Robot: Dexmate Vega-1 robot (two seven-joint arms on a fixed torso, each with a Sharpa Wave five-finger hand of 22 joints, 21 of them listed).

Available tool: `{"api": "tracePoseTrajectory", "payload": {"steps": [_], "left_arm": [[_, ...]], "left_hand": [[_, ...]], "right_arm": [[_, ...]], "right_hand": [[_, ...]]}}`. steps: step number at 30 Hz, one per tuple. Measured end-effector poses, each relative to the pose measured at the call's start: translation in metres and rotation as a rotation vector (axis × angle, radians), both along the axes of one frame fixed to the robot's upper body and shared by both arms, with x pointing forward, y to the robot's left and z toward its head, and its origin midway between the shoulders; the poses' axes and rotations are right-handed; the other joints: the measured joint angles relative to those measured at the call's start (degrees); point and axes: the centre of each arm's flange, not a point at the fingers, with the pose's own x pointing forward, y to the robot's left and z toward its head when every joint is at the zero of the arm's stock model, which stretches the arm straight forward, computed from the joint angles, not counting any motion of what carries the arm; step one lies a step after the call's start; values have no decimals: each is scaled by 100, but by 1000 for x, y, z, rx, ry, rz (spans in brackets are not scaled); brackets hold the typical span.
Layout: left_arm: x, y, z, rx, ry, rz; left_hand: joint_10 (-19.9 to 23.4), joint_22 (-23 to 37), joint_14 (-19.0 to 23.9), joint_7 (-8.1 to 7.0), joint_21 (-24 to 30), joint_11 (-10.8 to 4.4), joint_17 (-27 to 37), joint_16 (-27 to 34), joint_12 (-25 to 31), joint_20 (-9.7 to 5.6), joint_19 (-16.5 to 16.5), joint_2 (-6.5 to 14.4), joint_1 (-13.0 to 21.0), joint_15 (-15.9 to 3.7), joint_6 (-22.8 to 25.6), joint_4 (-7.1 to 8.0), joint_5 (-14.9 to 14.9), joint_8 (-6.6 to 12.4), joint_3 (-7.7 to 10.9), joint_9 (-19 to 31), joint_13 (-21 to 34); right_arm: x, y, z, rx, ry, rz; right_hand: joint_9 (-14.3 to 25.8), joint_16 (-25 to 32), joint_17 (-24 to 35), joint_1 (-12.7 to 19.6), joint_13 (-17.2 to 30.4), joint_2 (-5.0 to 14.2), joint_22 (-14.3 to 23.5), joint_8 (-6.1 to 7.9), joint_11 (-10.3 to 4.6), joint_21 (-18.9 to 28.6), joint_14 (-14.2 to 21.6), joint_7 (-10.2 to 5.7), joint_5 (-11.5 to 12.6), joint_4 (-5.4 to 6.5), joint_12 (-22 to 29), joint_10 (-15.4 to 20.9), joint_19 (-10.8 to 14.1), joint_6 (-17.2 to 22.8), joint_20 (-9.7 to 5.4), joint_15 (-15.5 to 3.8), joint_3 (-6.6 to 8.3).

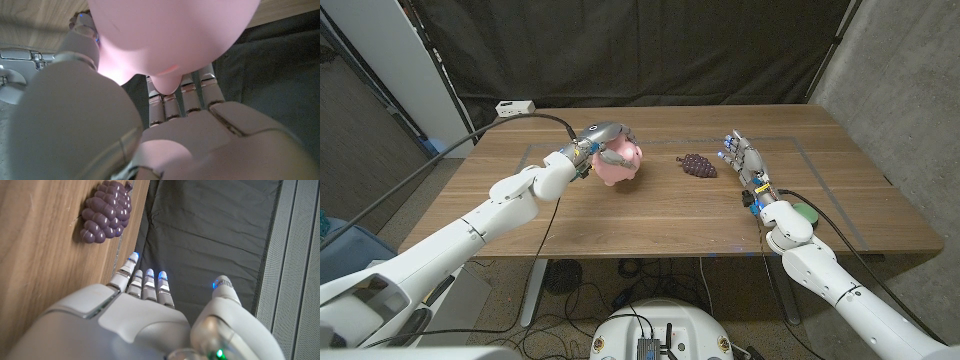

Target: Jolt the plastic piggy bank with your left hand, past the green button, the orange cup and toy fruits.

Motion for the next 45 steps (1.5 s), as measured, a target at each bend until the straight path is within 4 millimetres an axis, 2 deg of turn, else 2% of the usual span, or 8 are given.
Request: {"api": "tracePoseTrajectory", "payload": {"steps": [1,16,38,40,44,45], "left_arm": [[18,2,-6,-17,29,16],[45,-8,-13,-63,80,-37],[59,-18,-22,-86,135,-74],[59,-18,-23,-87,137,-75],[59,-18,-23,-88,140,-75],[59,-18,-23,-88,141,-74]], "left_hand": [[0,0,0,0,2,0,0,0,0,-10,-10,0,0,0,0,0,0,0,0,0,1],[2,4,0,0,3,1,-3,-38,-44,-31,-31,0,0,0,-1,0,-21,-38,0,25,67],[2,1,-115,-33,-10,1,-93,-244,-224,-73,-73,69,-69,-115,-75,0,11,-155,0,6,152],[2,0,-125,-53,-10,2,-120,-289,-261,-95,-95,136,-136,-126,-95,0,11,-180,0,-11,107],[2,0,-177,-94,-99,2,-183,-395,-334,-167,-163,136,-136,-177,-136,17,10,-222,-17,-16,59],[2,-1,-177,-95,-137,1,-198,-428,-361,-259,-112,144,-144,-178,-136,42,10,-243,-42,-26,51]], "right_arm": [[0,0,0,0,0,0],[3,-1,1,-1,6,-4],[7,1,3,-10,11,-6],[7,1,3,-10,11,-6],[8,1,3,-11,12,-6],[8,1,3,-11,12,-5]], "right_hand": [[0,0,0,0,0,0,0,0,0,-11,0,0,0,0,0,0,0,0,0,0,0],[0,0,0,0,0,0,0,0,0,-10,0,0,0,0,0,0,0,0,0,0,0],[0,0,0,30,0,30,0,0,0,-9,0,0,0,0,0,0,0,0,0,0,0],[0,0,0,32,0,32,0,0,0,-9,0,0,0,0,0,0,0,0,0,0,1],[0,0,0,61,0,61,0,0,0,-9,0,0,0,0,0,0,21,0,21,0,1],[0,0,0,61,0,61,0,0,0,-9,0,0,0,0,0,0,21,0,21,0,1]]}}
